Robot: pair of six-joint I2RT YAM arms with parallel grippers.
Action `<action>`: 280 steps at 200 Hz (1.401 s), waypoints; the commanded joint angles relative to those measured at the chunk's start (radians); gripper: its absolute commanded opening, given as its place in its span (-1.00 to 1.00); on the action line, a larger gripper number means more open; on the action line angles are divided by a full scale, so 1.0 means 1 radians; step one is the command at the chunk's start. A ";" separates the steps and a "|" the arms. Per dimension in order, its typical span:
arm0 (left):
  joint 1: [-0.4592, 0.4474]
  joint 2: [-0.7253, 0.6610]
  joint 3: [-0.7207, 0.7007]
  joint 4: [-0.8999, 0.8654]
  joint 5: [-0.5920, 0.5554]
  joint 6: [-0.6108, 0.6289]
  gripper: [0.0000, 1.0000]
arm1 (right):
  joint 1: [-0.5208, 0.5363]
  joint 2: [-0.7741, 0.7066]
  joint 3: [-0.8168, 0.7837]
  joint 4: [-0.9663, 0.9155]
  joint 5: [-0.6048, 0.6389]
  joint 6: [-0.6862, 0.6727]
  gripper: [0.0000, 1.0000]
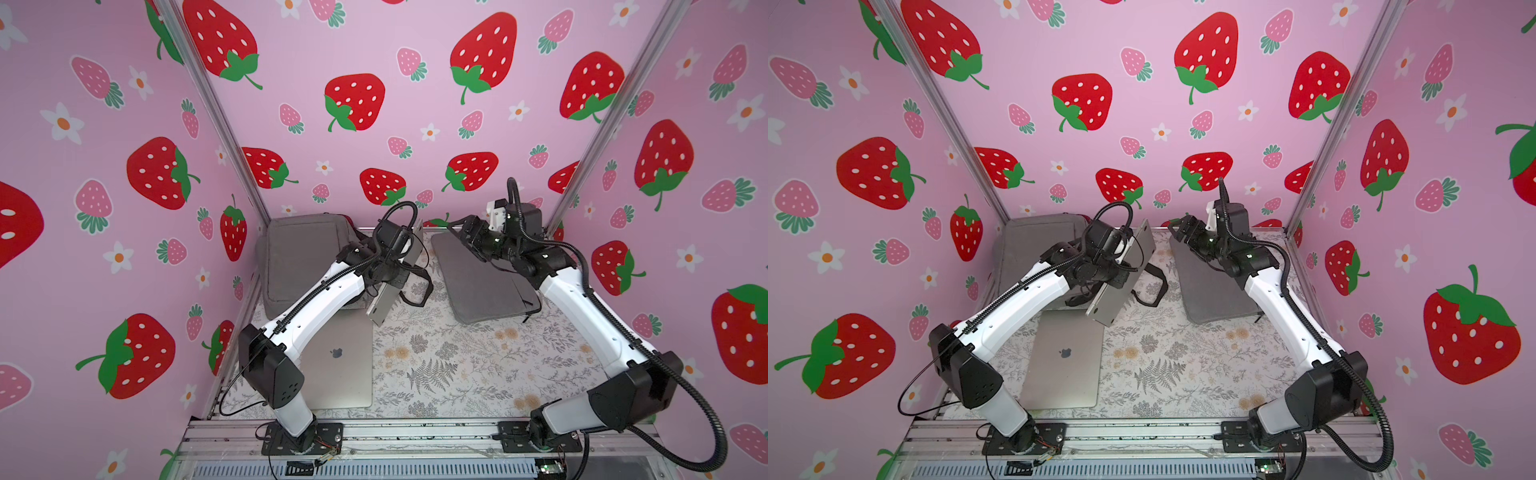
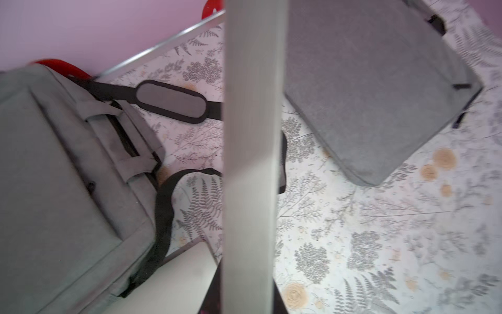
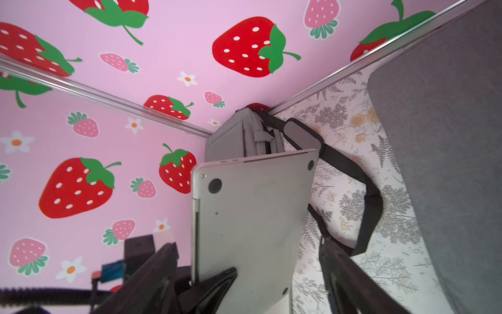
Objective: Open the zippered laptop bag and take out the laptop
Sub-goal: Place the laptop at the center of the board.
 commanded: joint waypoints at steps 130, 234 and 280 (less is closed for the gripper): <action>-0.222 -0.056 -0.127 0.398 -0.565 0.432 -1.00 | 0.125 0.191 0.150 -0.101 0.096 0.337 0.08; -0.280 -0.092 -0.256 0.604 -0.678 0.605 -1.00 | 0.140 0.157 0.014 0.067 0.030 0.473 -0.97; -0.297 -0.093 -0.278 0.593 -0.663 0.608 -0.57 | 0.126 0.140 -0.041 0.184 -0.014 0.472 -1.00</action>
